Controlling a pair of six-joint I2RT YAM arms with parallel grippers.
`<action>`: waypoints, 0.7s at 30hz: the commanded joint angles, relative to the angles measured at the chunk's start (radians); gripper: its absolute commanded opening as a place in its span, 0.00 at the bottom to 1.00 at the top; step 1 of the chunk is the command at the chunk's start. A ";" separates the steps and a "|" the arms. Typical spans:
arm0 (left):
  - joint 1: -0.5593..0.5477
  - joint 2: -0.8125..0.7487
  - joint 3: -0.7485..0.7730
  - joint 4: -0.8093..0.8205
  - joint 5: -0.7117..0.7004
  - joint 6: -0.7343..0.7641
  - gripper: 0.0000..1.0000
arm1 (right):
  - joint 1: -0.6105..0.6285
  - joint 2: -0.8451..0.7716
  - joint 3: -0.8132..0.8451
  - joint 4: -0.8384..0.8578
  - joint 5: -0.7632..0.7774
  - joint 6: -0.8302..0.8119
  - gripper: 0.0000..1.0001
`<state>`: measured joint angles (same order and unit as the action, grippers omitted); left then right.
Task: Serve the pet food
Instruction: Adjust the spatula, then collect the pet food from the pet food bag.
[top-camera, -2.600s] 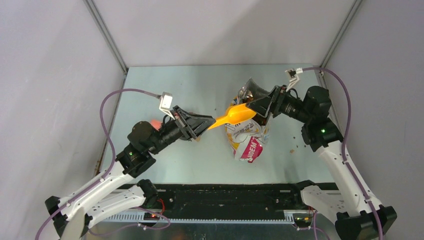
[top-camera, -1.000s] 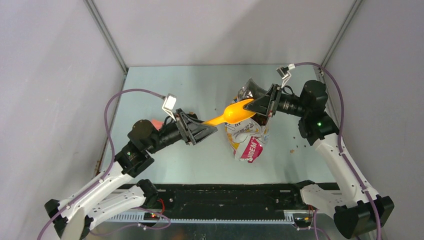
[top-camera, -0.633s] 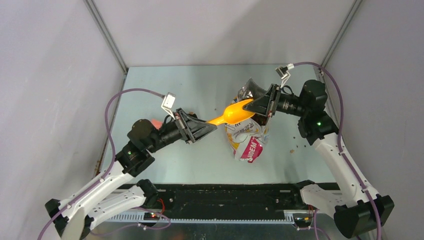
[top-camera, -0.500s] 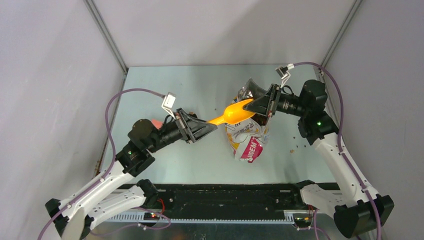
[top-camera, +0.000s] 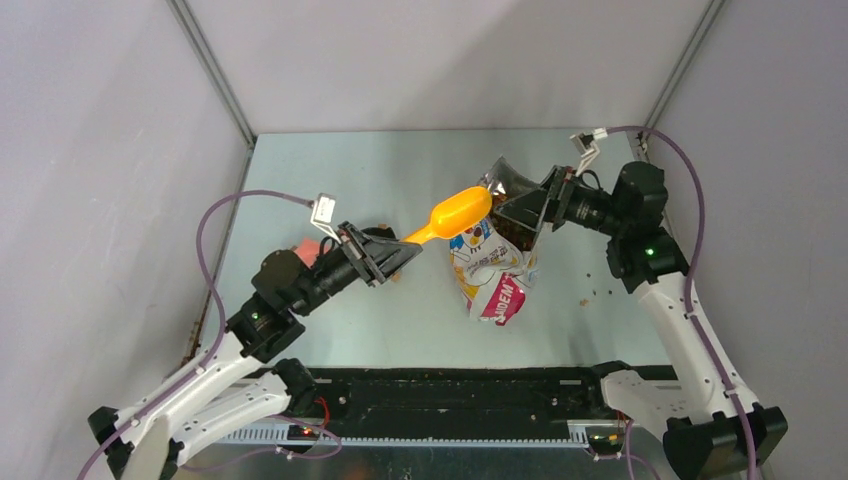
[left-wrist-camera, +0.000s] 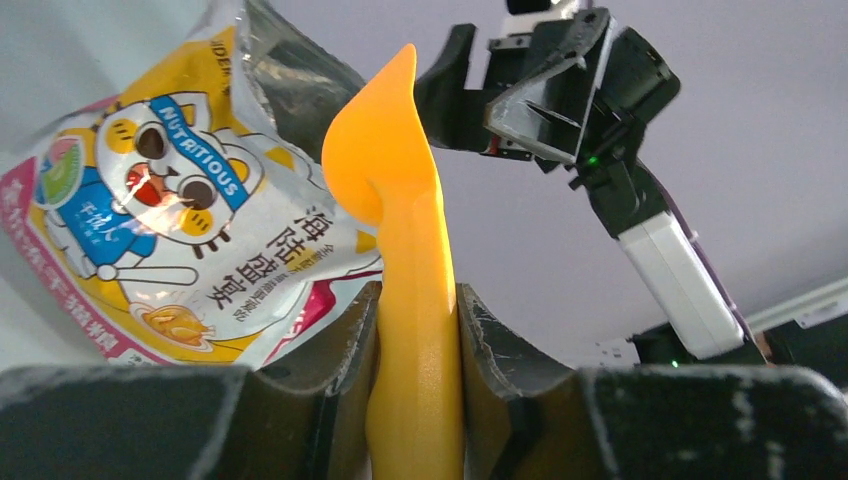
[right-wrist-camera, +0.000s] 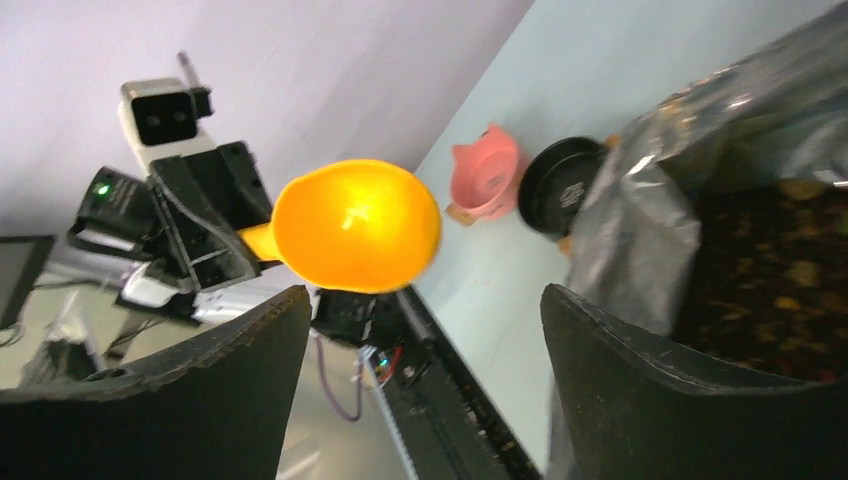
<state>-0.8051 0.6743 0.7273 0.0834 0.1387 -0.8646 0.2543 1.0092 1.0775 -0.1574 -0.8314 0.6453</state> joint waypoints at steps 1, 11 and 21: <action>0.003 -0.026 0.035 -0.051 -0.105 0.013 0.00 | -0.086 -0.050 0.046 -0.060 0.046 -0.108 0.91; 0.002 -0.026 0.099 -0.210 -0.262 0.064 0.00 | -0.014 -0.020 0.244 -0.541 0.754 -0.373 0.92; 0.003 -0.012 0.102 -0.207 -0.261 0.147 0.00 | 0.062 0.134 0.297 -0.590 0.941 -0.368 0.71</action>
<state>-0.8051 0.6552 0.7837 -0.1383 -0.0937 -0.7788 0.2989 1.1088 1.3258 -0.7448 0.0399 0.2905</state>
